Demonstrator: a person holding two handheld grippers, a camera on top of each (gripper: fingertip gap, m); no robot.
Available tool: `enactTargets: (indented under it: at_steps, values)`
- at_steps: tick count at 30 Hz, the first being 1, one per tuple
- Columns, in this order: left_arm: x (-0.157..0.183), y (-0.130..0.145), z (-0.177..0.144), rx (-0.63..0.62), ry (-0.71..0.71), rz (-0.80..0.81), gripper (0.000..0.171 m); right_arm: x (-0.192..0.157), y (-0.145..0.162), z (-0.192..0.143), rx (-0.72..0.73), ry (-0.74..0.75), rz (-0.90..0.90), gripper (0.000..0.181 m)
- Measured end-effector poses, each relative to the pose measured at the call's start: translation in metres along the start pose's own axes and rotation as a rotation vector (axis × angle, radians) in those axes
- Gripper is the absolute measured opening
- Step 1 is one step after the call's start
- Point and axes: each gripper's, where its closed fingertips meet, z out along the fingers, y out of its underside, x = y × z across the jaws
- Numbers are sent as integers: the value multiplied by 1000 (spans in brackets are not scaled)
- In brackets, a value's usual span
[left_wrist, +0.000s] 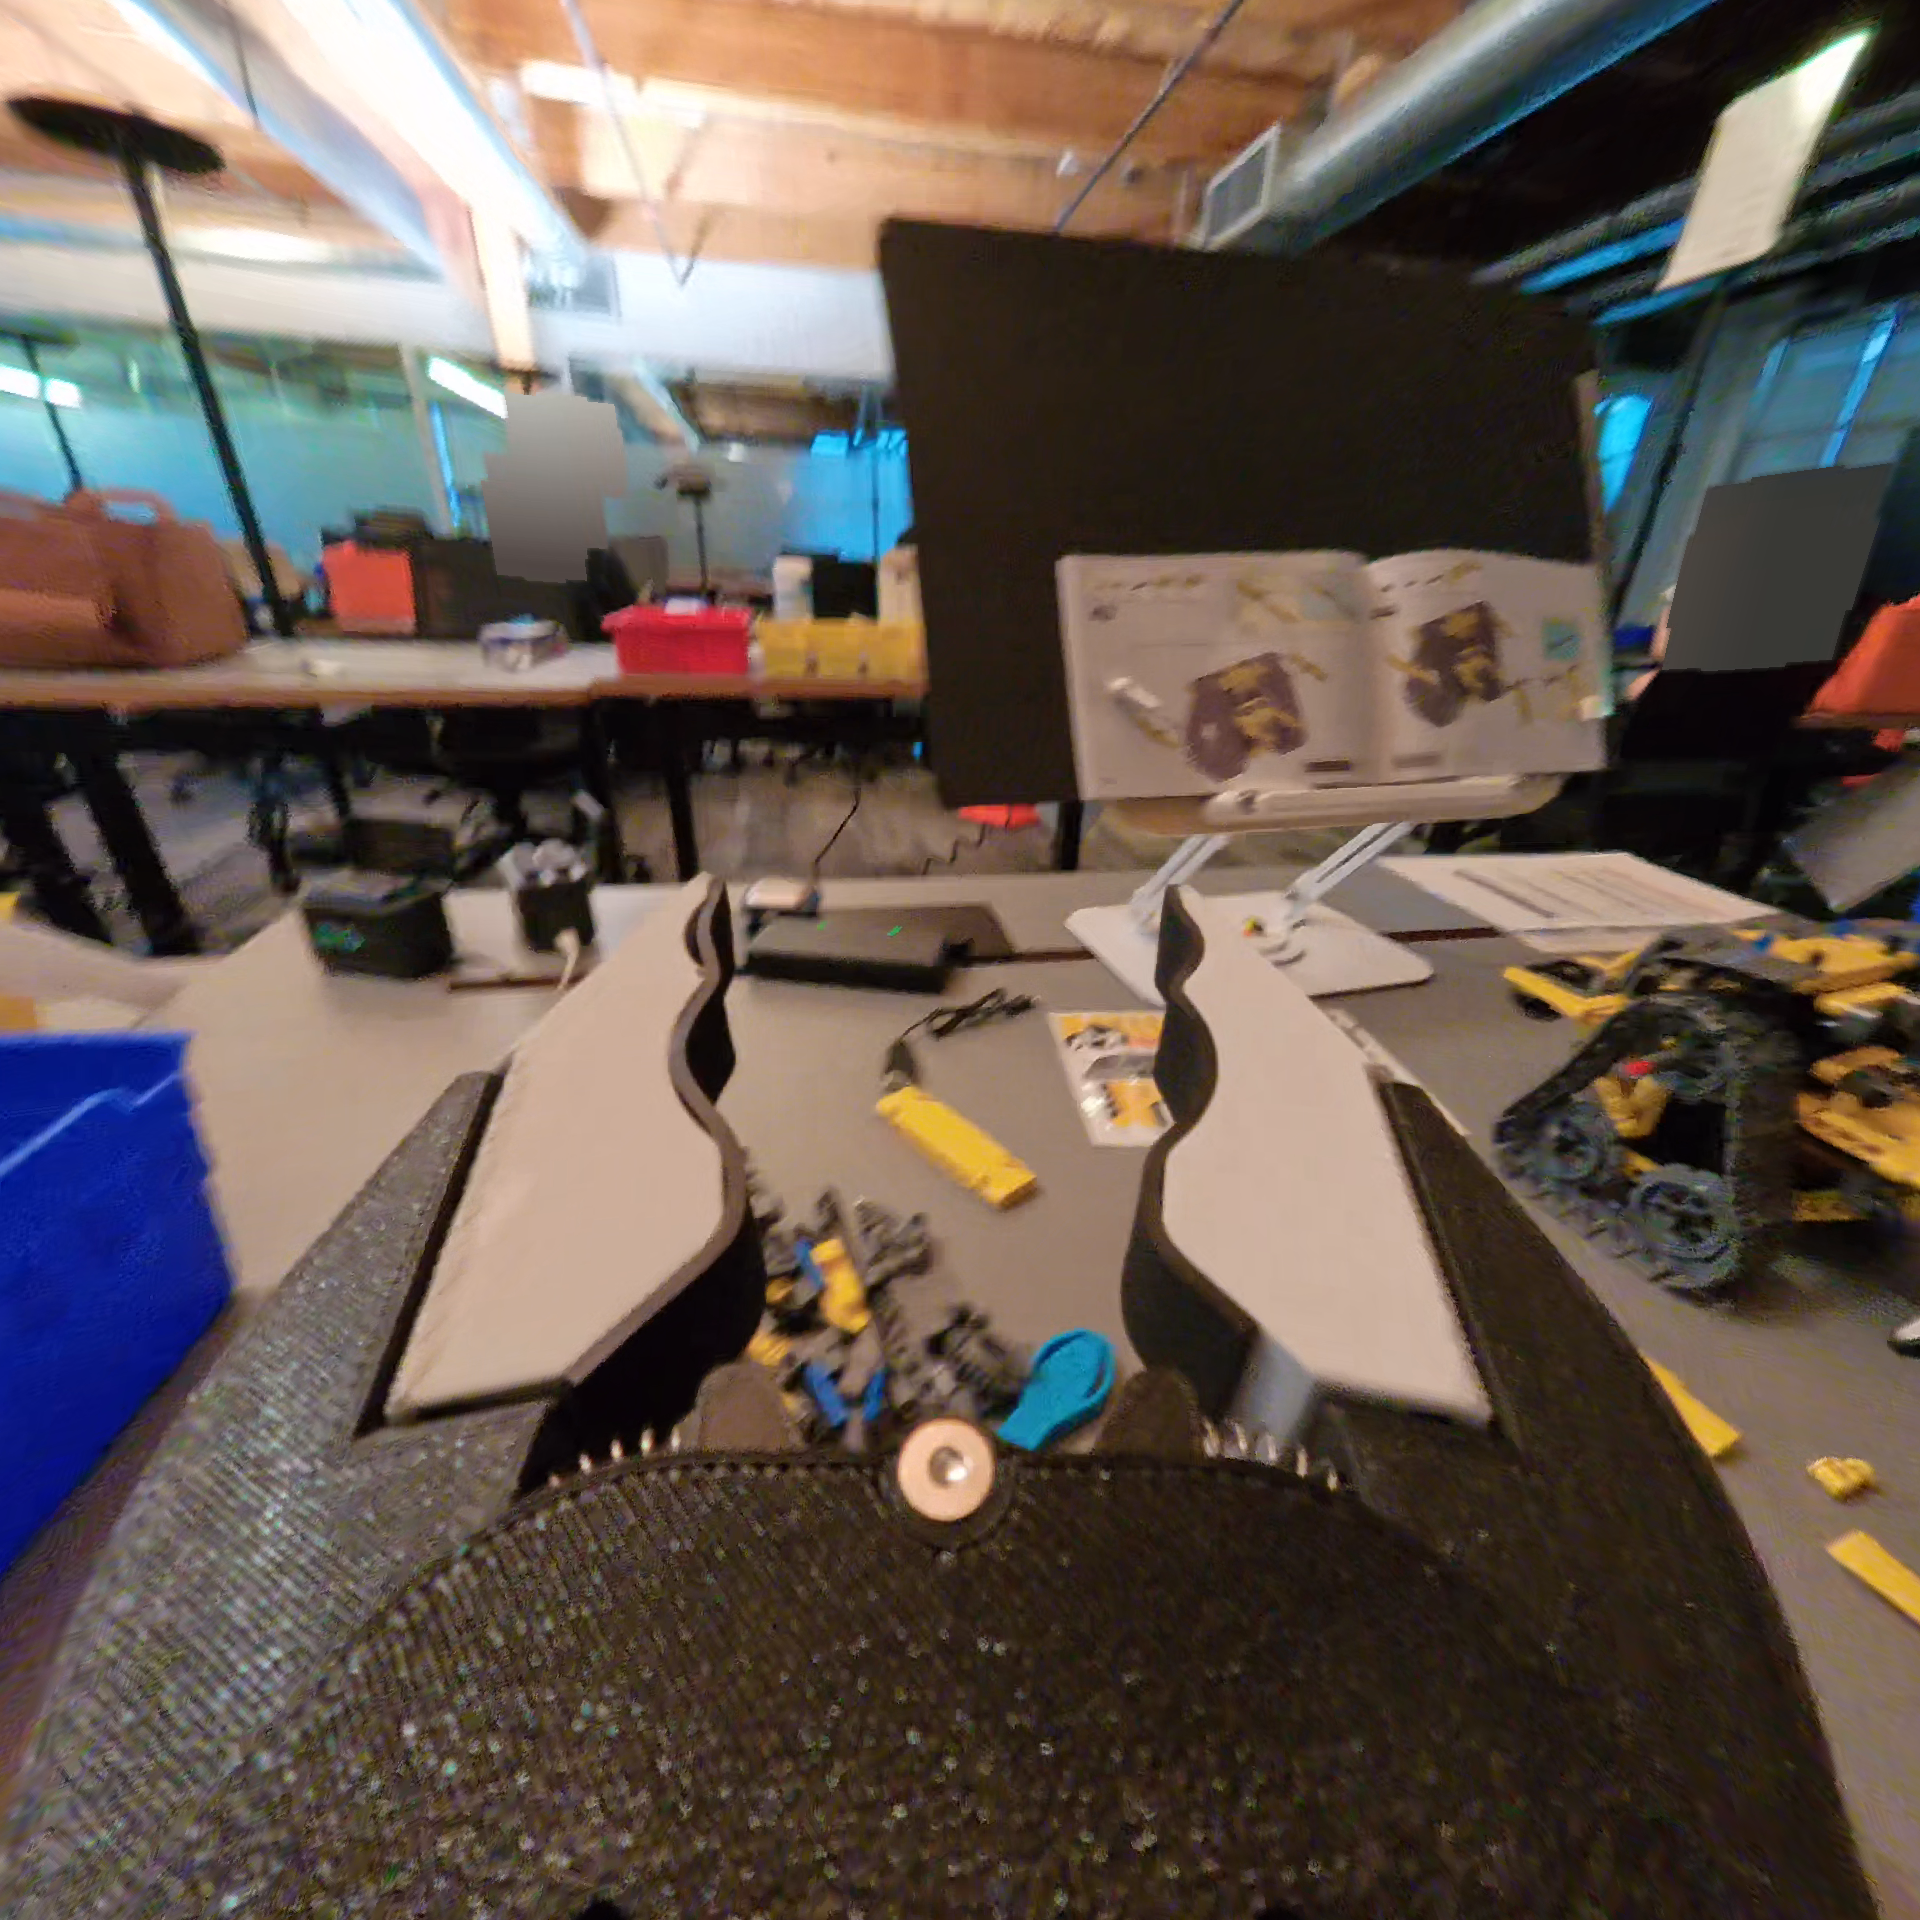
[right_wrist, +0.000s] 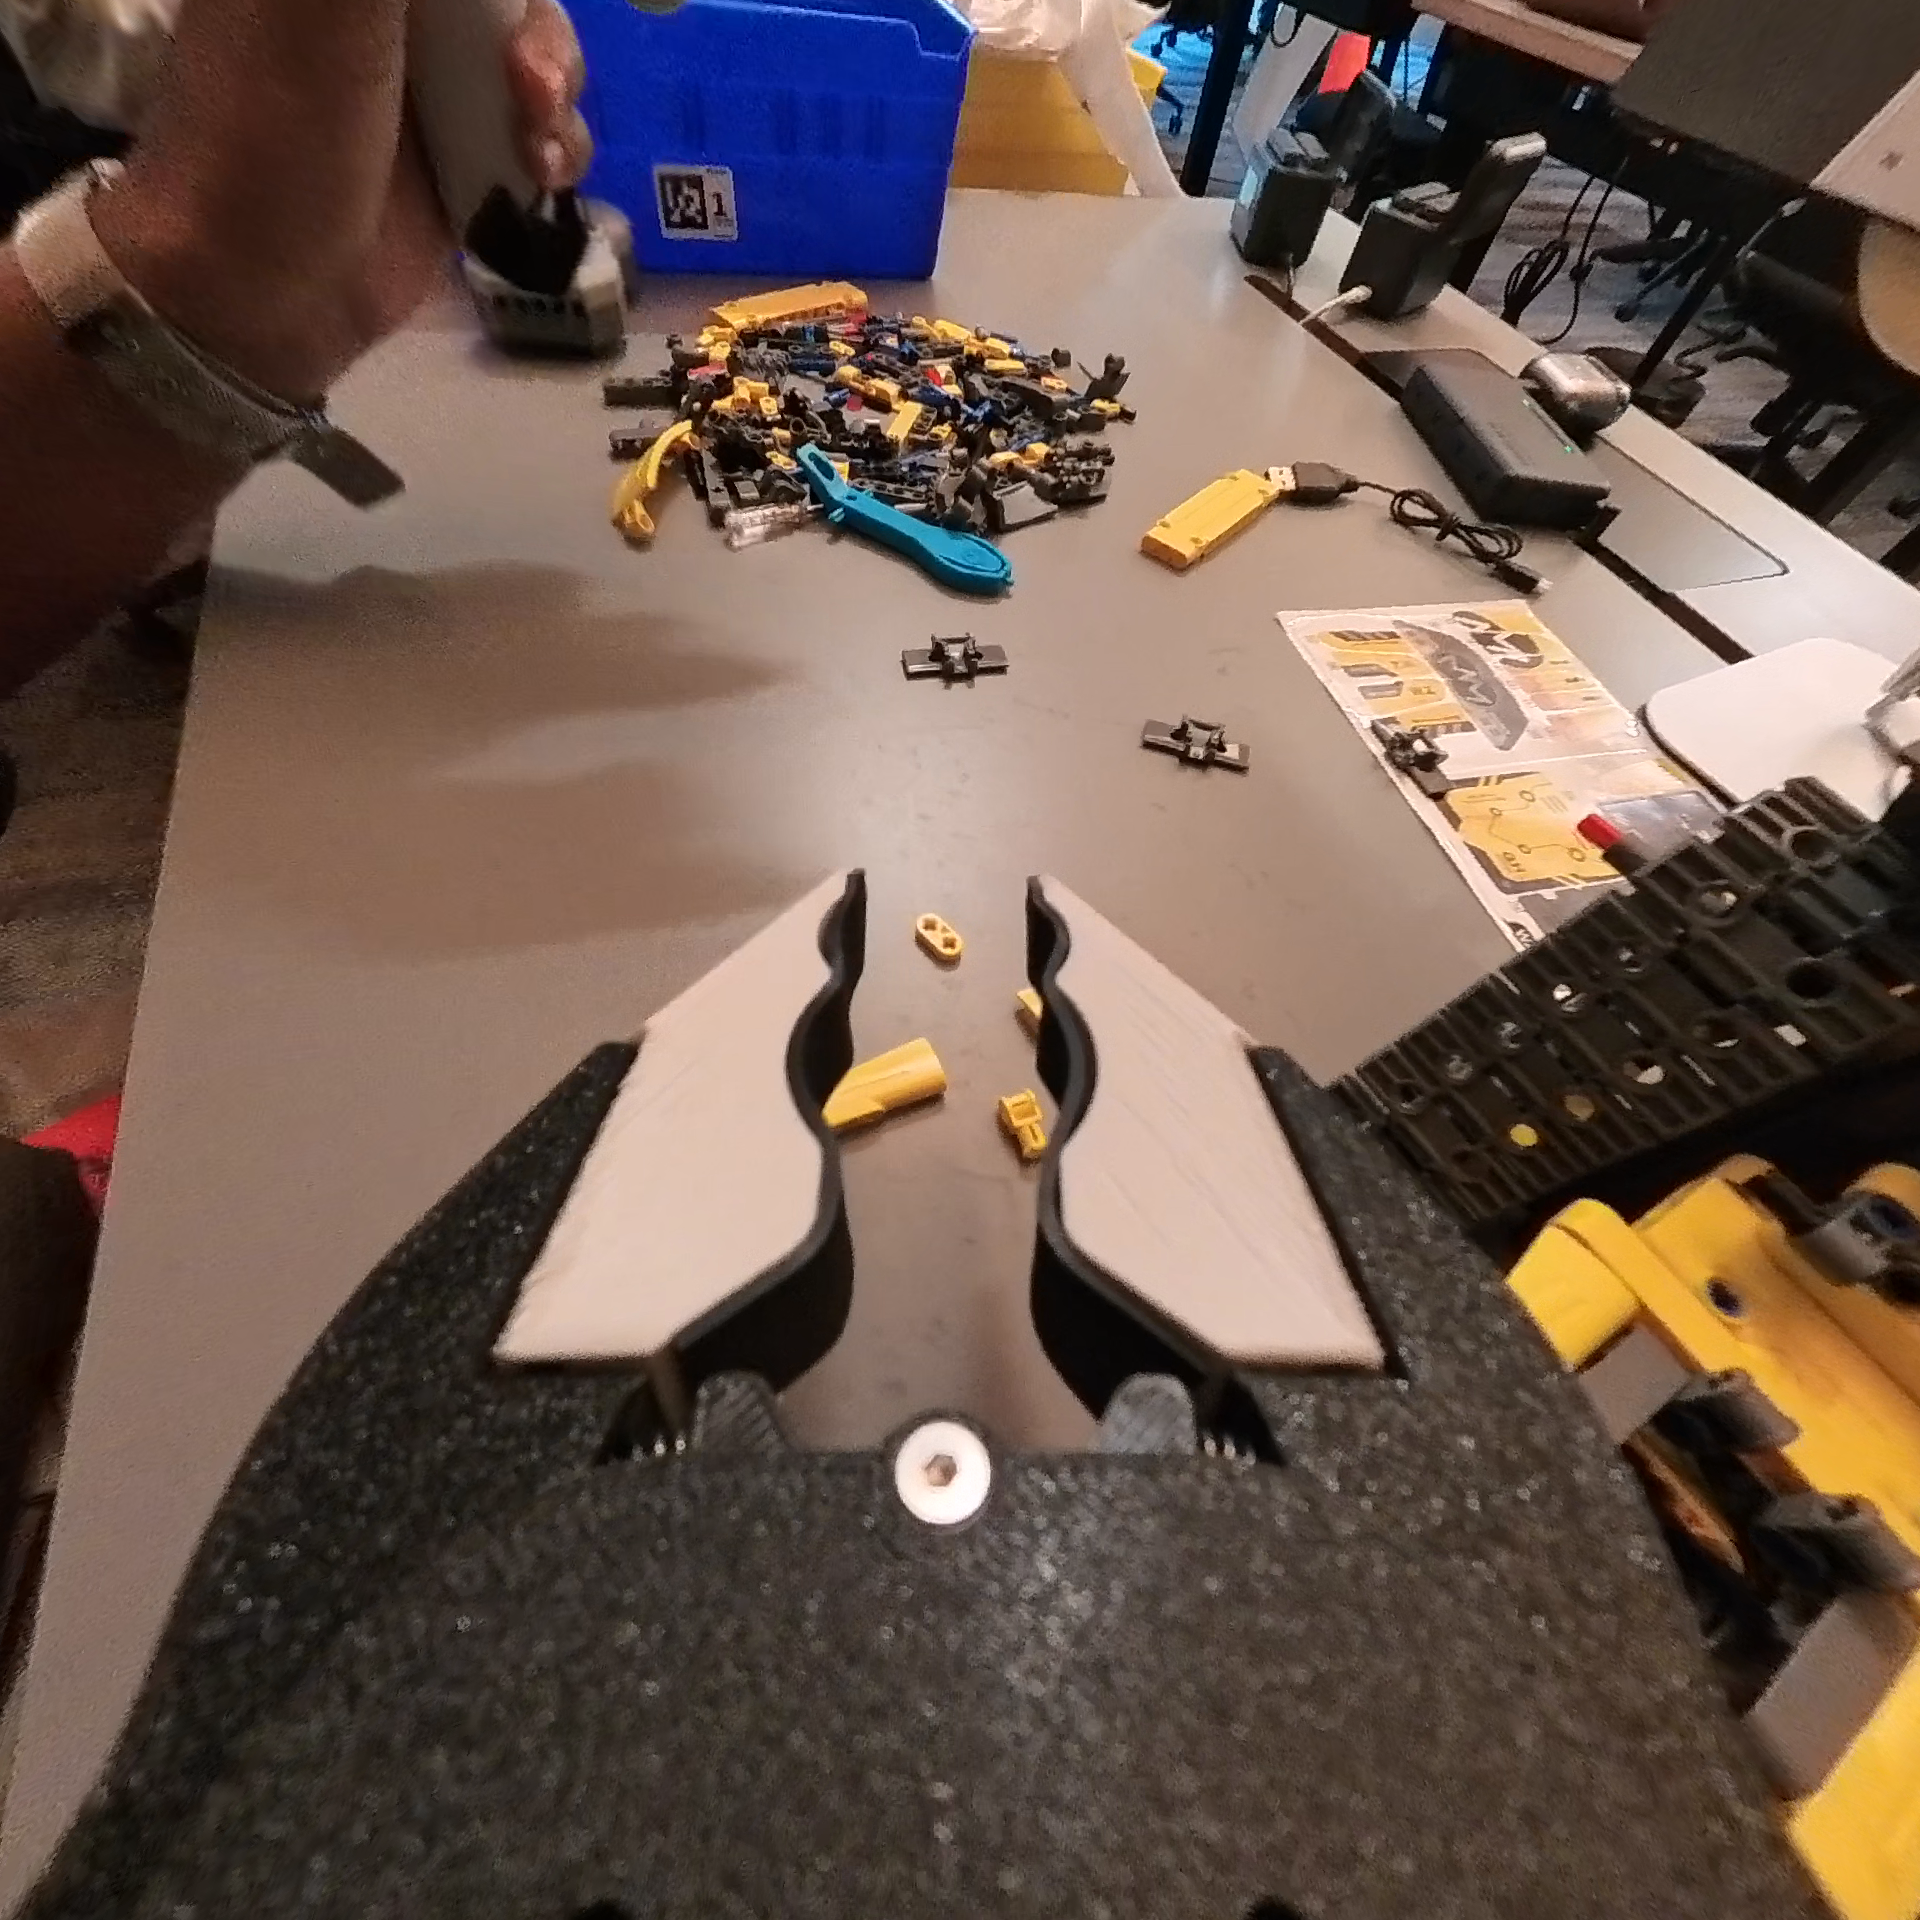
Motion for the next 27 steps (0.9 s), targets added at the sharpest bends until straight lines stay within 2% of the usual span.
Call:
enactTargets:
  at_steps: [3, 6, 10, 14, 18, 21, 25, 27]
  values:
    - [-41, 15, -7, -157, -45, -44, 81, 0, -4, -1, 29, 10, -7, 28]
    - [-63, 25, -13, -198, -43, -85, 69, 3, -4, -1, 28, 36, -28, 28]
    - [-75, 49, -15, -300, -47, -90, 52, 2, -3, 1, 23, 45, -50, 28]
    - [-81, 75, -15, -406, -59, -45, 31, -7, -4, 4, 39, 3, -19, 28]
    - [-73, 107, -10, -522, -30, -92, 8, -17, -32, -6, 205, -75, 114, 26]
    - [-60, 125, -4, -614, 10, -104, 7, -16, -42, -11, 274, -101, 155, 26]
    - [-56, 142, 10, -716, 33, -62, 11, -13, -33, -8, 248, -118, 222, 28]
    - [-53, 144, 19, -759, 62, -92, 14, -12, -33, -7, 266, -125, 243, 28]
